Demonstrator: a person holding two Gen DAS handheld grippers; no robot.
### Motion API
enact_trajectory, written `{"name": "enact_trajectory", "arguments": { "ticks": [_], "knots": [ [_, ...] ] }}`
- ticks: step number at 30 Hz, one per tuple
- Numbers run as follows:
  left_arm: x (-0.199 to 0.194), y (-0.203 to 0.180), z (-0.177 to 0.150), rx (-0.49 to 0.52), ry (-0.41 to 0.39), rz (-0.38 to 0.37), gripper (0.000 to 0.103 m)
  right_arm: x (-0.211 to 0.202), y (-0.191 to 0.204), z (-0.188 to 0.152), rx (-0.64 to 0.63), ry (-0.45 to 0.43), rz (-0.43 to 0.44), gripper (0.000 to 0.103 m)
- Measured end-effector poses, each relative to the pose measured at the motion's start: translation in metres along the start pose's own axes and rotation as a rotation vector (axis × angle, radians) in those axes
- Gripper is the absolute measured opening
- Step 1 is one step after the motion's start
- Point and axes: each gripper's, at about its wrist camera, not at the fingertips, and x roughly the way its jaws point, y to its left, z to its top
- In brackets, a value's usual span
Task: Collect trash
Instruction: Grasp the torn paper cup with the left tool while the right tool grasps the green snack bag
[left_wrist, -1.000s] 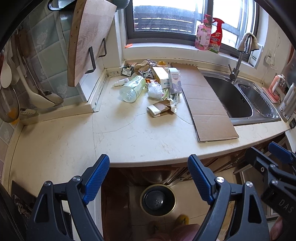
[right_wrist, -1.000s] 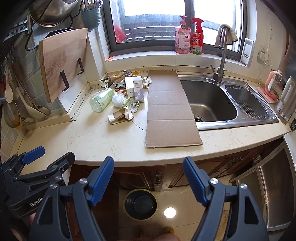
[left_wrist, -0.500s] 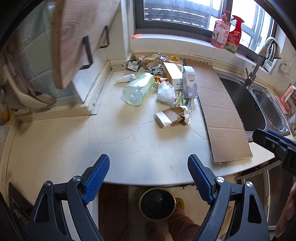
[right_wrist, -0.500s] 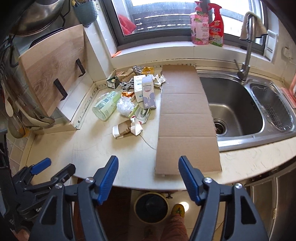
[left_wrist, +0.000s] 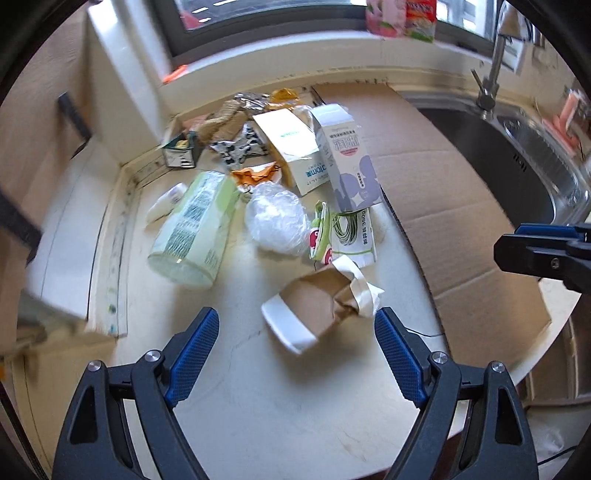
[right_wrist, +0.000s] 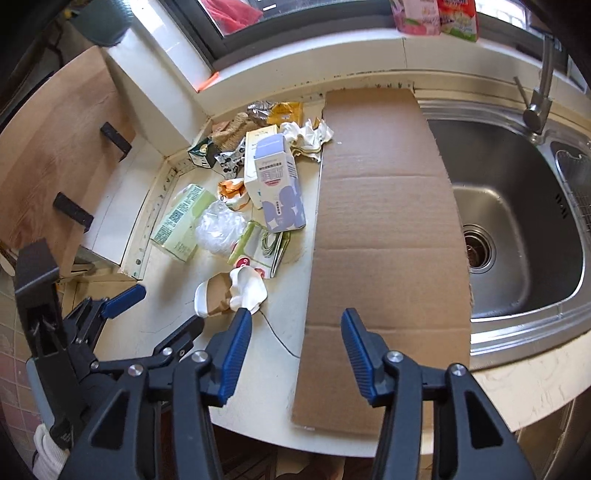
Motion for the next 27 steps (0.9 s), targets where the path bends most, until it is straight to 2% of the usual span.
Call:
{"name": "enact_trajectory", "arguments": {
  "ticks": [6, 8, 10, 11, 13, 17, 19, 20, 23, 27],
  "knots": [
    [0.036, -0.013, 0.021, 0.136, 0.071, -0.024, 0.084, 0.015, -0.009, 0.017, 0.005, 0.028, 0.019, 0.051],
    [0.044, -0.015, 0.025, 0.149, 0.089, -0.066, 0.087, 0.02, -0.01, 0.022, 0.006, 0.037, 0.036, 0.051],
    [0.049, -0.015, 0.025, 0.138, 0.112, -0.074, 0.086, 0.024, -0.009, 0.027, 0.0, 0.042, 0.044, 0.051],
    [0.054, -0.015, 0.026, 0.13, 0.126, -0.07, 0.083, 0.027, -0.008, 0.029, -0.004, 0.046, 0.049, 0.051],
    [0.061, -0.013, 0.023, 0.105, 0.148, -0.1, 0.07, 0.033, -0.007, 0.033, -0.004, 0.056, 0.066, 0.051],
    [0.06, -0.004, 0.019, 0.033, 0.149, -0.143, 0.062, 0.049, -0.001, 0.041, 0.001, 0.086, 0.115, 0.044],
    [0.056, 0.0, 0.016, 0.0, 0.14, -0.154, 0.054, 0.057, 0.001, 0.044, 0.007, 0.102, 0.128, 0.043],
    [0.053, 0.002, 0.015, -0.024, 0.132, -0.158, 0.043, 0.063, 0.002, 0.046, 0.012, 0.113, 0.138, 0.042],
    [0.044, 0.012, 0.011, -0.085, 0.12, -0.158, 0.029, 0.079, 0.005, 0.051, 0.032, 0.145, 0.156, 0.039],
    [0.038, 0.029, 0.003, -0.182, 0.121, -0.187, 0.029, 0.099, 0.007, 0.056, 0.067, 0.187, 0.174, 0.031]
  ]
}}
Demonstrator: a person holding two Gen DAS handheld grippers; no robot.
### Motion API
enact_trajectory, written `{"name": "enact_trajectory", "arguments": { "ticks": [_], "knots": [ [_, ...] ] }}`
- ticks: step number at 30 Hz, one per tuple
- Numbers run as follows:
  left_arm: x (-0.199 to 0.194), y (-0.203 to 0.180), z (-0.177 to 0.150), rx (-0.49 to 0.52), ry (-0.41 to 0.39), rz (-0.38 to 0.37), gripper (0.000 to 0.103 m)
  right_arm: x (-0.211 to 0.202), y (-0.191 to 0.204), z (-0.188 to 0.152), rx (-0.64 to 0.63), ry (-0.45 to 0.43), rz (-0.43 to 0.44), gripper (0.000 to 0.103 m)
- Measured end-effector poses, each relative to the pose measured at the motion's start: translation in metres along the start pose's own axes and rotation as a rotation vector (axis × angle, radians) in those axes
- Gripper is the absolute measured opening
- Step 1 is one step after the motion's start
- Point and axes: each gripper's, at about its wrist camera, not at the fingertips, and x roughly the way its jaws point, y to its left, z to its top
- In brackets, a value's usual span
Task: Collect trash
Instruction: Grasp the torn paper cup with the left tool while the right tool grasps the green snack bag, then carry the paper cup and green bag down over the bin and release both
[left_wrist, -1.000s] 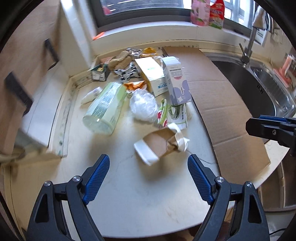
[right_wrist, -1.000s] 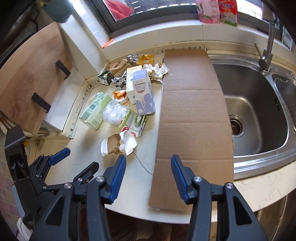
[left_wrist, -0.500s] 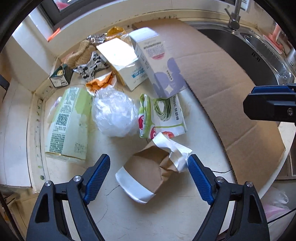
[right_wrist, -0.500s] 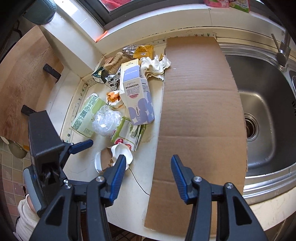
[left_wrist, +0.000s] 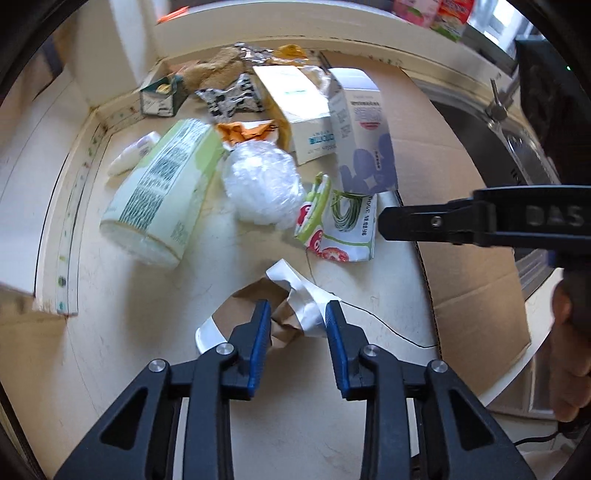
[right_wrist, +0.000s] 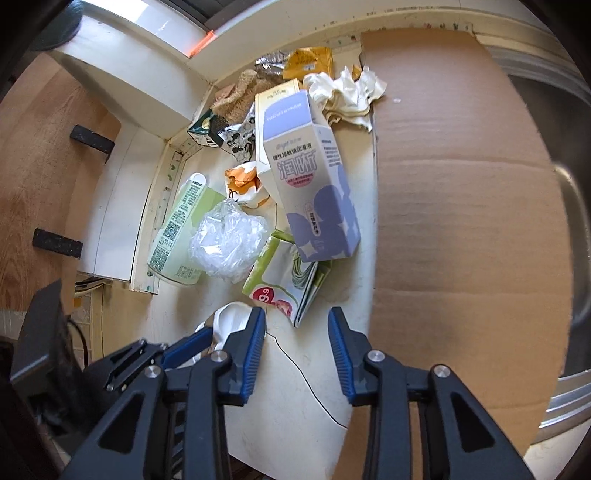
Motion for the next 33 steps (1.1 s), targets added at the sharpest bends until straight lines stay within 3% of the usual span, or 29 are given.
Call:
{"name": "enact_trajectory", "arguments": {
  "ticks": [7, 12, 16, 24, 33],
  "knots": [
    [-0.015, 0.037, -0.011, -0.164, -0.032, -0.079, 0.028, 0.025, 0.001, 0.011, 0.028, 0.029, -0.015, 0.023],
    [-0.025, 0.053, -0.023, -0.242, -0.055, -0.103, 0.028, 0.034, 0.0, 0.01, 0.042, 0.042, -0.011, 0.005],
    [-0.035, 0.059, -0.03, -0.274, -0.072, -0.112, 0.028, 0.028, 0.001, 0.005, 0.051, 0.032, -0.003, 0.003],
    [-0.073, 0.055, -0.061, -0.266, -0.117, -0.141, 0.028, -0.004, 0.016, -0.035, 0.011, -0.003, 0.014, 0.003],
    [-0.118, 0.038, -0.113, -0.187, -0.16, -0.155, 0.028, -0.042, 0.04, -0.114, -0.063, -0.075, -0.013, 0.003]
  ]
}}
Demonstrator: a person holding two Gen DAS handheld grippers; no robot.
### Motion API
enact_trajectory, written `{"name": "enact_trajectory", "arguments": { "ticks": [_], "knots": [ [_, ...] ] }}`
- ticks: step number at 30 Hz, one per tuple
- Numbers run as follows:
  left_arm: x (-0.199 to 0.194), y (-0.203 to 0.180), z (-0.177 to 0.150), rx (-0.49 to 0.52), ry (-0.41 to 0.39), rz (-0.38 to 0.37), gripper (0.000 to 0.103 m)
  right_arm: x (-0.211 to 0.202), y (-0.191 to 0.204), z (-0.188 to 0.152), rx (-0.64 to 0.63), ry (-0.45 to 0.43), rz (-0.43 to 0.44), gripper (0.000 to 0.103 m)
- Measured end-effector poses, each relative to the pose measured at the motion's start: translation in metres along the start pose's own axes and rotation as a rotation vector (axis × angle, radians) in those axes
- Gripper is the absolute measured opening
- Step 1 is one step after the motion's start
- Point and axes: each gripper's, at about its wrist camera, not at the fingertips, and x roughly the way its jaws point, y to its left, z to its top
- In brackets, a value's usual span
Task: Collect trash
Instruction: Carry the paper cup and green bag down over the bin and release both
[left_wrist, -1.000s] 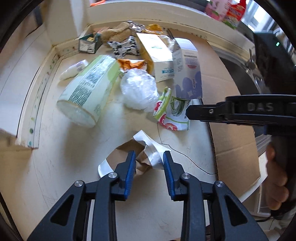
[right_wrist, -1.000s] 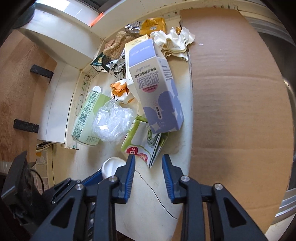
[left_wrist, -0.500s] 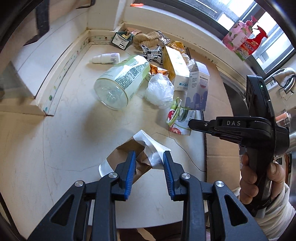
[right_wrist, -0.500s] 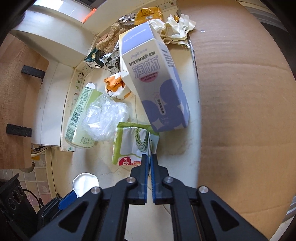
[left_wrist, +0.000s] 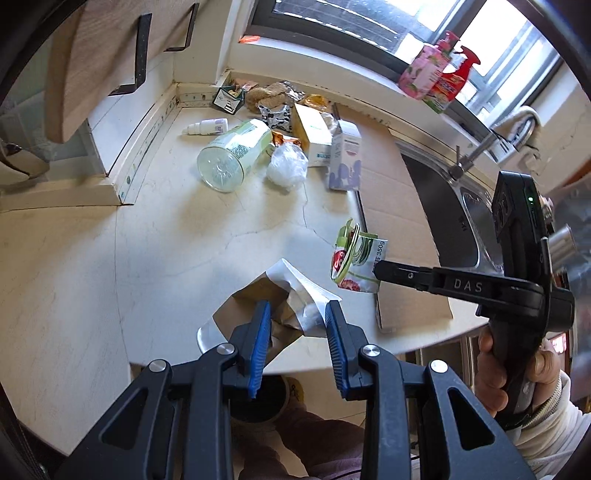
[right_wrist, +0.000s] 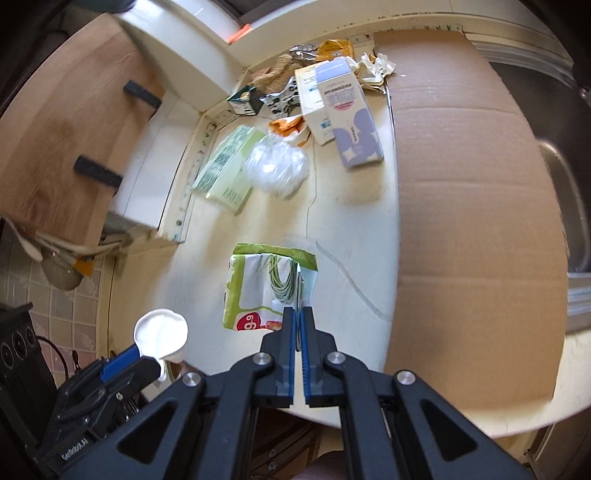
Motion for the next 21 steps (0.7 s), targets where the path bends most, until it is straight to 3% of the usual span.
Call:
{"name": "enact_trajectory", "arguments": {
  "ticks": [9, 21],
  "knots": [
    [-0.024, -0.003, -0.063, 0.086, 0.01, -0.052, 0.028, -0.022, 0.02, -0.094, -0.041, -0.076, -0.083, 0.003],
    [-0.003, -0.003, -0.125, 0.082, 0.098, -0.091, 0.028, 0.002, 0.007, -0.183, -0.011, 0.023, -0.193, 0.003]
  ]
}}
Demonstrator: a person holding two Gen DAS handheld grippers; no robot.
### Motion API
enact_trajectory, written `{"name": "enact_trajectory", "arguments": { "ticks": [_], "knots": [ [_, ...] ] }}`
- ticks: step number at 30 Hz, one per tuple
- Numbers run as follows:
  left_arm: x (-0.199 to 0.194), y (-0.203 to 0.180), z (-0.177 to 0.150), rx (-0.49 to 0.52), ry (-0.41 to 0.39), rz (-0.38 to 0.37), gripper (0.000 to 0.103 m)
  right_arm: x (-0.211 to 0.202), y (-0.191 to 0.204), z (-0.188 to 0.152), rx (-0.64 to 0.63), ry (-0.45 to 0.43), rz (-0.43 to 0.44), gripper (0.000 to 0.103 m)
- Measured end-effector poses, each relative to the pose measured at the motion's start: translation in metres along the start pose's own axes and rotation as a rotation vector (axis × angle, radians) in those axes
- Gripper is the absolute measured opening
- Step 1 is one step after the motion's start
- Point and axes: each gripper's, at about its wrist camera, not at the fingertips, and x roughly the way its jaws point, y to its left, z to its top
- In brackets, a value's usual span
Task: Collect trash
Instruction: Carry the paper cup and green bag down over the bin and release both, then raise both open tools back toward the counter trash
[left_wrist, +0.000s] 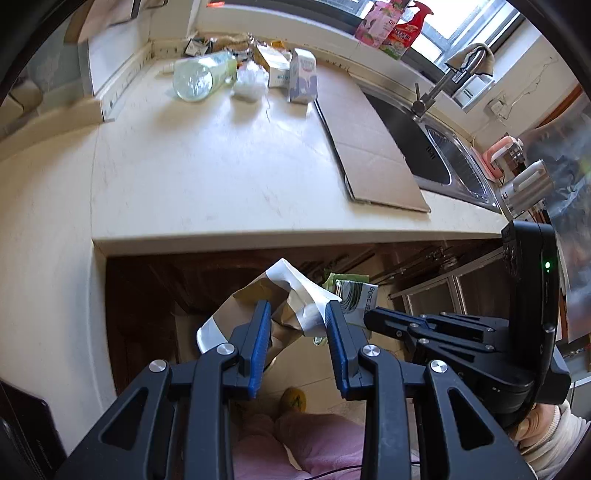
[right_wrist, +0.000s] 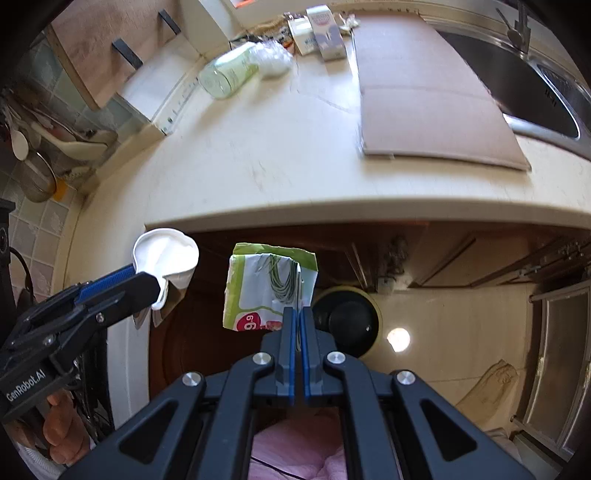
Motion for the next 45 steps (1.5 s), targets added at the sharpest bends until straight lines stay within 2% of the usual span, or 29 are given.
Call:
{"name": "enact_trajectory", "arguments": {
  "ticks": [8, 14, 23, 28, 31, 34, 36, 39, 41, 45],
  "knots": [
    [0.05, 0.003, -0.04, -0.056, 0.056, 0.023, 0.028, 0.038, -0.02, -0.034, -0.005, 0.078, -0.031, 0.003],
    [0.108, 0.009, -0.071, -0.105, 0.07, 0.066, 0.028, 0.081, -0.05, -0.051, -0.014, 0.106, -0.047, 0.003],
    [0.206, 0.06, -0.115, -0.209, 0.08, 0.101, 0.029, 0.182, -0.083, -0.066, -0.053, 0.16, -0.056, 0.003],
    [0.253, 0.08, -0.13, -0.218, 0.11, 0.127, 0.029, 0.245, -0.088, -0.072, -0.075, 0.211, -0.067, 0.003],
    [0.268, 0.091, -0.135, -0.216, 0.122, 0.142, 0.03, 0.272, -0.087, -0.071, -0.087, 0.22, -0.071, 0.005],
    [0.28, 0.101, -0.137, -0.219, 0.142, 0.166, 0.049, 0.293, -0.086, -0.068, -0.1, 0.236, -0.063, 0.008],
    [0.285, 0.111, -0.137, -0.231, 0.146, 0.178, 0.059, 0.298, -0.084, -0.066, -0.103, 0.24, -0.052, 0.021],
    [0.286, 0.115, -0.138, -0.245, 0.134, 0.2, 0.068, 0.296, -0.078, -0.064, -0.115, 0.212, -0.051, 0.031],
    [0.283, 0.115, -0.137, -0.243, 0.124, 0.217, 0.074, 0.291, -0.075, -0.063, -0.115, 0.197, -0.06, 0.031],
    [0.27, 0.109, -0.133, -0.218, 0.105, 0.253, 0.075, 0.276, -0.07, -0.063, -0.103, 0.18, -0.064, 0.031]
  ]
}}
